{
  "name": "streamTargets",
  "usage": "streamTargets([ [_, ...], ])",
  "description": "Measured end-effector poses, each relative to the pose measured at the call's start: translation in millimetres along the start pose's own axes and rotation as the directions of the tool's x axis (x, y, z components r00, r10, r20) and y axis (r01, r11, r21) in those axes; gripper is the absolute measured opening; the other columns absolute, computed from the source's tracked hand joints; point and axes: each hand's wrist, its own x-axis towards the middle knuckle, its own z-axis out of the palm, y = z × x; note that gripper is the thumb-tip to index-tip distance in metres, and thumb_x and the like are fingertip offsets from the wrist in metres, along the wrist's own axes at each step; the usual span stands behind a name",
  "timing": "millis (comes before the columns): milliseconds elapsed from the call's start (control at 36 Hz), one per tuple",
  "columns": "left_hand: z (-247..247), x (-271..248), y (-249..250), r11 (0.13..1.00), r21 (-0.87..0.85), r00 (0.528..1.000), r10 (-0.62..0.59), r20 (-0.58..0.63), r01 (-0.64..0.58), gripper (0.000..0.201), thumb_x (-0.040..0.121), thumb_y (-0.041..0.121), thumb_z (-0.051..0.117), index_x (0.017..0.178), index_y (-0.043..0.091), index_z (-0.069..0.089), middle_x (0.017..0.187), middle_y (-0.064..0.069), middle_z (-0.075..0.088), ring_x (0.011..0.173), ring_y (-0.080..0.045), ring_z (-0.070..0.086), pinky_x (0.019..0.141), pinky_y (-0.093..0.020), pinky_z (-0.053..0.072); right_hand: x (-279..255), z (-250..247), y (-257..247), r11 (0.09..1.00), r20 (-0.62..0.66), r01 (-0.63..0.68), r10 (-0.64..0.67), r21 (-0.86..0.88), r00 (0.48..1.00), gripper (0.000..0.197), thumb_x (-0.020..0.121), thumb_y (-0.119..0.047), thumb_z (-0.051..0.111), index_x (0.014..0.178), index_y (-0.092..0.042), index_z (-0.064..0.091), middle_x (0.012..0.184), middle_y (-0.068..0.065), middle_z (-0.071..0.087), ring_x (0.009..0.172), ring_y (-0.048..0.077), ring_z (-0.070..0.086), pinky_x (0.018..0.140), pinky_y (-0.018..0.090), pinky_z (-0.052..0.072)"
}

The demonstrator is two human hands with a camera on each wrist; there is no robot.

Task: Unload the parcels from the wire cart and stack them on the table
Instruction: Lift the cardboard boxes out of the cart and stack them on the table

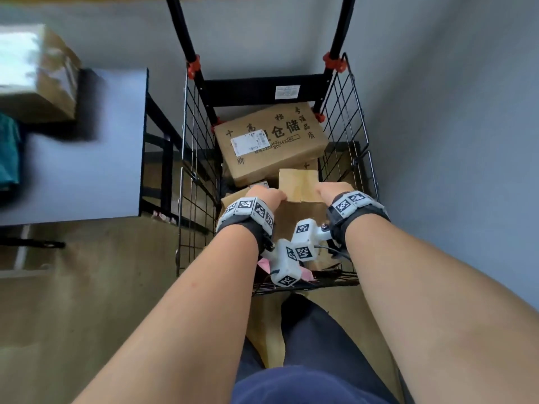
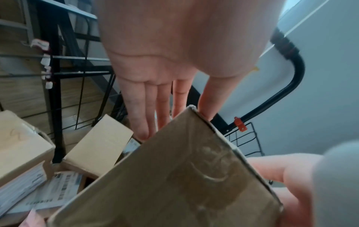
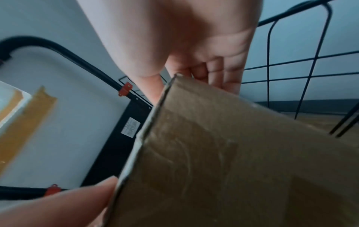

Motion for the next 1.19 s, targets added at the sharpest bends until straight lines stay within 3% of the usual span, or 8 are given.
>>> streamTargets([
  [111, -38.2, -37.5, 3.5, 0.991, -0.025, 0.989, 0.130, -0.071, -0.132, 0.024, 0.077, 0.014, 0.072, 0.100, 0.014, 0.064, 0.096, -0.006, 0.063, 0.095, -0.025, 0.063, 0.086, -0.040, 0.056, -34.6, 0.1, -18.0, 0.992, -0.036, 0.011, -0.007, 0.127, 0.999, 0.023, 0.095, -0.027, 0.048, 0.094, -0.006, 0.058, 0.098, 0.012, 0.056, 0.067, 0.022, 0.049, 0.057, 0.028, 0.035],
  [250, -83.5, -64.0, -11.2, 0.966, -0.035, 0.960, 0.250, -0.123, -0.256, 0.034, 0.076, 0.003, 0.070, 0.107, 0.017, 0.060, 0.092, -0.001, 0.061, 0.094, -0.020, 0.062, 0.086, -0.039, 0.056, -67.8, 10.8, -28.3, 0.969, -0.148, 0.247, -0.243, 0.008, 0.959, 0.031, 0.100, -0.012, 0.043, 0.125, -0.004, 0.059, 0.127, 0.014, 0.060, 0.114, 0.030, 0.058, 0.093, 0.032, 0.048],
  [472, -148.6, -95.5, -50.0, 0.902, -0.158, 0.906, 0.368, -0.208, -0.403, 0.044, 0.076, -0.010, 0.054, 0.107, 0.021, 0.062, 0.092, -0.001, 0.065, 0.072, -0.020, 0.065, 0.069, -0.030, 0.055, -122.9, 44.9, -46.9, 0.816, -0.126, 0.406, -0.391, 0.412, 0.912, 0.027, 0.088, -0.047, 0.062, 0.101, -0.022, 0.064, 0.080, -0.005, 0.064, 0.078, 0.017, 0.060, 0.077, 0.034, 0.053],
  [667, -182.2, -105.2, -87.8, 0.857, -0.311, 0.907, 0.352, -0.230, -0.411, 0.047, 0.074, -0.019, 0.047, 0.104, 0.014, 0.059, 0.103, -0.010, 0.064, 0.089, -0.029, 0.063, 0.058, -0.030, 0.051, -151.7, 77.9, -53.3, 0.905, -0.037, 0.326, -0.329, 0.274, 0.944, 0.108, 0.064, -0.087, 0.052, 0.143, -0.015, 0.040, 0.138, 0.009, 0.051, 0.113, 0.029, 0.054, 0.089, 0.036, 0.039],
  [778, -189.7, -106.8, -97.1, 0.847, -0.393, 0.930, 0.288, -0.226, -0.358, 0.035, 0.069, 0.014, 0.064, 0.104, 0.011, 0.063, 0.104, -0.013, 0.065, 0.090, -0.026, 0.063, 0.070, -0.035, 0.055, -158.4, 93.7, -55.5, 0.880, -0.038, 0.350, -0.357, 0.321, 0.933, 0.093, 0.066, -0.076, 0.065, 0.135, -0.016, 0.049, 0.127, 0.005, 0.059, 0.102, 0.023, 0.057, 0.083, 0.033, 0.041],
  [917, -195.2, -119.0, -99.4, 0.906, -0.287, 0.947, 0.270, -0.173, -0.311, 0.081, 0.062, 0.070, 0.069, 0.115, 0.010, 0.058, 0.097, -0.004, 0.065, 0.080, -0.017, 0.062, 0.065, -0.028, 0.045, -157.3, 96.7, -63.6, 0.830, -0.033, 0.406, -0.426, 0.383, 0.904, 0.050, 0.074, -0.045, 0.078, 0.110, -0.021, 0.053, 0.110, -0.006, 0.063, 0.088, 0.012, 0.060, 0.079, 0.028, 0.044],
  [1028, -202.3, -123.3, -100.9, 0.922, -0.282, 0.949, 0.200, -0.243, -0.266, 0.105, 0.059, 0.072, 0.069, 0.139, 0.012, 0.037, 0.128, -0.006, 0.054, 0.106, -0.023, 0.057, 0.090, -0.038, 0.048, -151.4, 95.0, -76.3, 0.784, -0.010, 0.411, -0.460, 0.465, 0.888, 0.071, 0.071, -0.028, 0.083, 0.134, -0.022, 0.051, 0.124, -0.006, 0.060, 0.102, 0.016, 0.062, 0.093, 0.036, 0.051],
  [1194, -218.4, -115.7, -88.3, 0.884, -0.411, 0.949, 0.101, -0.300, -0.224, 0.110, 0.045, 0.070, 0.066, 0.135, 0.012, 0.040, 0.119, -0.010, 0.060, 0.098, -0.027, 0.063, 0.085, -0.037, 0.052, -154.2, 94.2, -104.7, 0.756, 0.013, 0.379, -0.456, 0.534, 0.890, 0.079, 0.078, -0.039, 0.076, 0.144, -0.019, 0.039, 0.133, 0.002, 0.053, 0.104, 0.019, 0.060, 0.084, 0.031, 0.051],
])
